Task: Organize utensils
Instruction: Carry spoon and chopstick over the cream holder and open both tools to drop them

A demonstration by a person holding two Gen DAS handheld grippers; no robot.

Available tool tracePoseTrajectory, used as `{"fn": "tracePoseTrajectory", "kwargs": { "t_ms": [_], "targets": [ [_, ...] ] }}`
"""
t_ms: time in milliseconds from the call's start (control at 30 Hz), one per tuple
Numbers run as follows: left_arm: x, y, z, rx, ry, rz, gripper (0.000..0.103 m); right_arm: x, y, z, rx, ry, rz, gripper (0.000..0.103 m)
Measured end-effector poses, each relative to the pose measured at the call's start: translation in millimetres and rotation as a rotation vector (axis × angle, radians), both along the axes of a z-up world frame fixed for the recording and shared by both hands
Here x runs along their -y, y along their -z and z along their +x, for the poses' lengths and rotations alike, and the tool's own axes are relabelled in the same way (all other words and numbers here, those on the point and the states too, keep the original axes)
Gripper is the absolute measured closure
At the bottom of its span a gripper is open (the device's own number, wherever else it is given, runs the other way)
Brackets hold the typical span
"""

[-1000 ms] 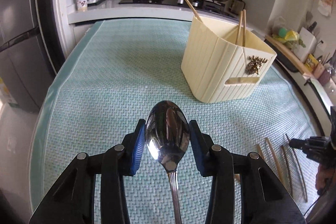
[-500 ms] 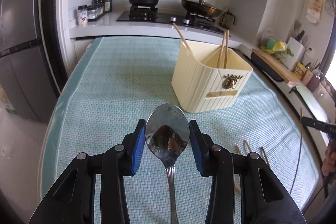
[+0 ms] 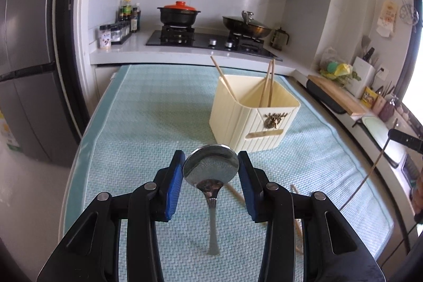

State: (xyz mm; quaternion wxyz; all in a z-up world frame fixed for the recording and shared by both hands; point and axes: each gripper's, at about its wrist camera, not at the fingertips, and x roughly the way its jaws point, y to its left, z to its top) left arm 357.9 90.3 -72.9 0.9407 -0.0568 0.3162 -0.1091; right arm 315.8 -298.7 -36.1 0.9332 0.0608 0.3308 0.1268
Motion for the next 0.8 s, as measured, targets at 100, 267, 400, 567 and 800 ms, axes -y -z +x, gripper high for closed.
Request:
{"fn": "tracePoseTrajectory", "kwargs": {
  "t_ms": [100,267,400,567,800],
  "targets": [
    [-1,-7,-1,0.012,0.000,-0.002,0.062,-2,-8,-2,0.019,-0.004,-0.009,0.097],
    [-3,-18,-3,0.030,-0.002,-0.012,0.062,-1,-19,0,0.046,0.005,-0.012,0.097],
    [-5,-32,-2,0.049,0.001,-0.013,0.062,-2,-29,3,0.068,0.003,-0.024,0.097],
    [-6,-51,4,0.076,0.003,-0.020,0.062,-7,-43,11,0.092,-0.009,-0.041,0.097],
    [3,-79,20,0.111,0.027,-0.011,0.062,-13,-65,28,0.131,-0.017,-0.045,0.097]
  ]
}}
